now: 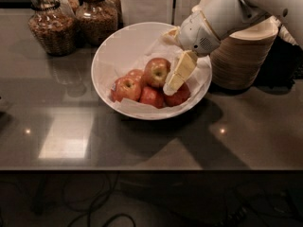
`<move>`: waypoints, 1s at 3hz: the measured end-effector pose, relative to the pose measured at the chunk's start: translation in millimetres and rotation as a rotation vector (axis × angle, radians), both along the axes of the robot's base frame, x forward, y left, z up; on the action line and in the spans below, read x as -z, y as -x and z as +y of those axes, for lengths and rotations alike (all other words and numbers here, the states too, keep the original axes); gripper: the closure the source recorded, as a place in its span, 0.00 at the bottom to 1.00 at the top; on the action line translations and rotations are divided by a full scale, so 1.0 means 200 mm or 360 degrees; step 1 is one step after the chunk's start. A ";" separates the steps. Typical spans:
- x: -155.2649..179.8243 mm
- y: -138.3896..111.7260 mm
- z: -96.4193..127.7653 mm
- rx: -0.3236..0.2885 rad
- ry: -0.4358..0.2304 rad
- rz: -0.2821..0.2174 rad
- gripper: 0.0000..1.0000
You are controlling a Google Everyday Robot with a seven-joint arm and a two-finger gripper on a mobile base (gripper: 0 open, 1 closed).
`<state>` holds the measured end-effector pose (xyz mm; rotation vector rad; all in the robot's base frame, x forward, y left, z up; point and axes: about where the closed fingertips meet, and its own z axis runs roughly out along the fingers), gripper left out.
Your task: Pick apple from white bowl
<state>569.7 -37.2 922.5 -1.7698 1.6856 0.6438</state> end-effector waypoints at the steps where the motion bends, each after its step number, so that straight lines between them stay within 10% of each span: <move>1: 0.06 0.03 0.04 -0.0040 -0.0001 0.0061 0.00; 3: 0.08 0.03 0.05 -0.0052 -0.0002 0.0084 0.19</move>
Offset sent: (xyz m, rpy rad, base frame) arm -0.0117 0.0101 -0.0263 0.0029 0.0864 0.0442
